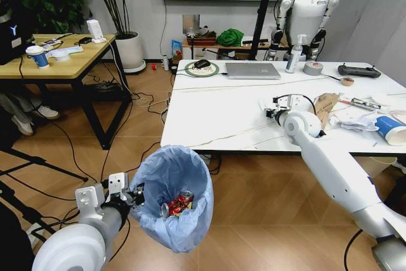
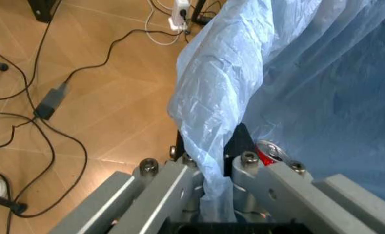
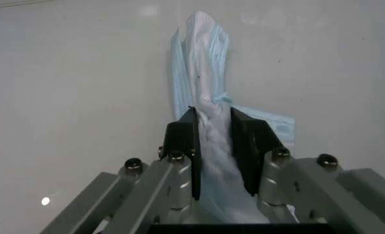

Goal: Pick up the trash bin and place the trash from the table into it.

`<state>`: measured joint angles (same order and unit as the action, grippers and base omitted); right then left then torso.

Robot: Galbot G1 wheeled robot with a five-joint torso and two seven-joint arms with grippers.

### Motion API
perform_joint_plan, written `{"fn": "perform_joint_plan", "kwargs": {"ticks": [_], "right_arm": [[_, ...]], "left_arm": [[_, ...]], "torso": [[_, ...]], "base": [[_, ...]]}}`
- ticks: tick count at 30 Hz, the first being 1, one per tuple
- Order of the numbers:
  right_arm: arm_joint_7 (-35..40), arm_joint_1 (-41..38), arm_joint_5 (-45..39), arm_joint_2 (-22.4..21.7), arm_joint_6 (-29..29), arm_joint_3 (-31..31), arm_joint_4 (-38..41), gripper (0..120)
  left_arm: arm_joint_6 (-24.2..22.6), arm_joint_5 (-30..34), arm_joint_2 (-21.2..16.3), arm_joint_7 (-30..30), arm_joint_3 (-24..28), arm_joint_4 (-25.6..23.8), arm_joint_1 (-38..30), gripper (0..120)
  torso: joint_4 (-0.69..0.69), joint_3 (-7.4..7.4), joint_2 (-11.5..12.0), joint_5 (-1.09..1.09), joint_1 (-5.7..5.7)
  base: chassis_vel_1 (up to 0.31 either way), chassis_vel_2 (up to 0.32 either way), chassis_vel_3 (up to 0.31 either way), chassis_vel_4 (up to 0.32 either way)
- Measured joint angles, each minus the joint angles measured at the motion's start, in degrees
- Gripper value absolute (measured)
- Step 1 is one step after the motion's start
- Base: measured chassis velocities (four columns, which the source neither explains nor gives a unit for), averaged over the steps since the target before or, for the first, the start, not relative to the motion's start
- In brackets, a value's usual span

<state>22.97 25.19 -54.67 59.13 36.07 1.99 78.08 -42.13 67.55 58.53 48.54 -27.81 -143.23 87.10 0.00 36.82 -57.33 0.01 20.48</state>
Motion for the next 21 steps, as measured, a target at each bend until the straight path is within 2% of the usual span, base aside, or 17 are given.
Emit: {"fn": "perform_joint_plan", "kwargs": {"ticks": [3, 5, 7, 21], "right_arm": [[-0.02, 0.04, 0.02, -0.05, -0.01, 0.00, 0.00, 14], [-0.02, 0.09, 0.05, -0.10, -0.01, -0.02, 0.00, 3], [0.02, 0.12, 0.06, -0.11, -0.01, -0.02, 0.00, 0], [1.59, 0.87, 0.18, -0.15, -0.18, 0.40, 1.62, 0]], "left_arm": [[0.00, 0.02, -0.01, 0.00, 0.00, 0.00, 0.01, 0], [0.00, 0.03, -0.01, -0.01, 0.00, 0.00, 0.00, 0], [0.00, 0.04, 0.01, -0.02, 0.00, 0.00, 0.00, 0], [0.00, 0.01, 0.07, -0.03, -0.08, 0.00, 0.09, 0]], "torso": [[0.00, 0.00, 0.00, 0.00, 0.00], [0.00, 0.00, 0.00, -0.01, 0.00], [0.00, 0.00, 0.00, -0.01, 0.00], [0.00, 0.00, 0.00, 0.00, 0.00]], "base": [[0.000, 0.000, 0.000, 0.000], [0.000, 0.000, 0.000, 0.000], [0.000, 0.000, 0.000, 0.000], [0.000, 0.000, 0.000, 0.000]]}}
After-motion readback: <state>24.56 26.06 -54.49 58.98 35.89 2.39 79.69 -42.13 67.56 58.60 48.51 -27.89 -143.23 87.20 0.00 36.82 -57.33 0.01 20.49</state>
